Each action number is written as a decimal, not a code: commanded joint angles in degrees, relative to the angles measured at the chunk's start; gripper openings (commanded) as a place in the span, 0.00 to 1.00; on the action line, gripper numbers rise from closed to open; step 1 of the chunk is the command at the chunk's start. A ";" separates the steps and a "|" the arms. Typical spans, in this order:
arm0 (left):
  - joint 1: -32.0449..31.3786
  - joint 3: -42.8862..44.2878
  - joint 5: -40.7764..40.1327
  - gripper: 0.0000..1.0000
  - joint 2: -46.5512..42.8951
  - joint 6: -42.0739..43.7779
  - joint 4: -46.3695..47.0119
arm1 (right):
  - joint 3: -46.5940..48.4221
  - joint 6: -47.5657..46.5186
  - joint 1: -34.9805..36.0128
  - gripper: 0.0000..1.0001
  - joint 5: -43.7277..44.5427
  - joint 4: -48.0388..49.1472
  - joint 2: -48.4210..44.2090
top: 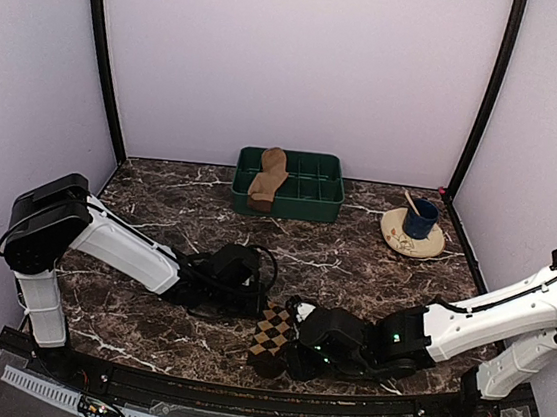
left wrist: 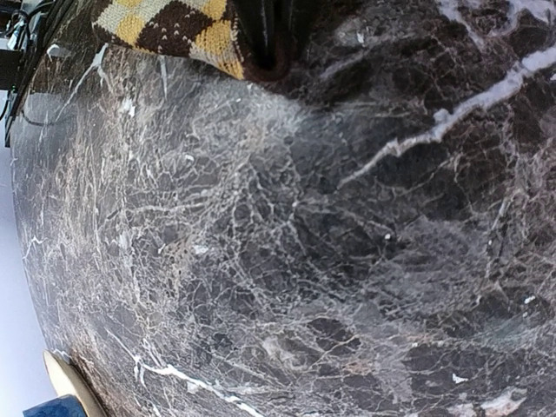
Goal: Roll the socks
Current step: Smooth out the sock at the center of the board.
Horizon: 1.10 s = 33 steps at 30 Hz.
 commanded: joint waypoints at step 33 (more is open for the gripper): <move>-0.39 -0.72 -4.61 0.00 2.22 2.35 -13.21 | -1.74 13.57 -6.72 0.43 -17.45 10.32 5.64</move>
